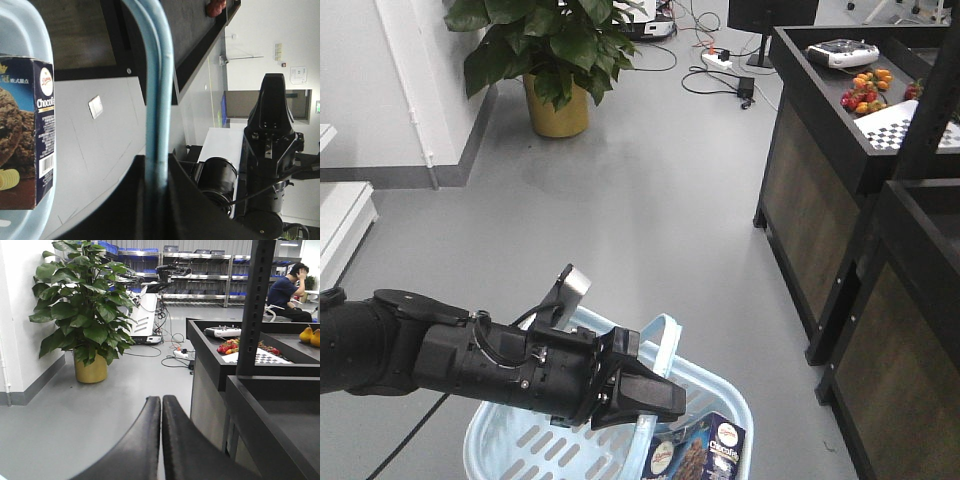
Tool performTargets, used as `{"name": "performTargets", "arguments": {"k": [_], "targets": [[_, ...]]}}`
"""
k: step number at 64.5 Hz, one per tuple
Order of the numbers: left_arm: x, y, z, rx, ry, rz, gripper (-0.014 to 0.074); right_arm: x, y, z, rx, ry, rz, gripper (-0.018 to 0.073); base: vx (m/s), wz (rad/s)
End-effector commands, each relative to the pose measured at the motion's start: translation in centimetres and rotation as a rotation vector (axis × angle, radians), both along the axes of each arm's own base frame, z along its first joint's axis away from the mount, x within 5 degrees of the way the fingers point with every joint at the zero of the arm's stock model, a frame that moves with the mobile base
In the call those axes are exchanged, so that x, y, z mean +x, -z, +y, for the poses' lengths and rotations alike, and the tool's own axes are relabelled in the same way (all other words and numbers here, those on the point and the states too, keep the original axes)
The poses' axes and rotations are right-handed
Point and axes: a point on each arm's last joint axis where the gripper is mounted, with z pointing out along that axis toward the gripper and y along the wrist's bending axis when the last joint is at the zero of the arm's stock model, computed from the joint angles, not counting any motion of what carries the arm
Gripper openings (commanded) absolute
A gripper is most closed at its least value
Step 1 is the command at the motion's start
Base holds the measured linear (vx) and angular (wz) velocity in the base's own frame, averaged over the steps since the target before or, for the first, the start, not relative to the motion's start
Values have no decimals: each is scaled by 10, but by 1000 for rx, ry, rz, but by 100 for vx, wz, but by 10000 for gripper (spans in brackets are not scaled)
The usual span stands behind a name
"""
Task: Left arm holds basket, right arm returns cookies
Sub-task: 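Turn the base past the potted plant, keeping the basket in the left gripper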
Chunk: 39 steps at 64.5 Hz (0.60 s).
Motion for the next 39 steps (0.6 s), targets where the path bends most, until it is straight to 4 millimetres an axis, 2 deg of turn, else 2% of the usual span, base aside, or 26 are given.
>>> {"name": "performTargets", "arguments": {"k": [1,39], "targets": [[-1,-29,-3,-127,4,-32,-6,-1,-7,0,-6,-3,-81,-8,31,1],[-1,-29,-3,-127,4,-32,-6,-1,-7,0,-6,-3,-81,-8,33,13]]}}
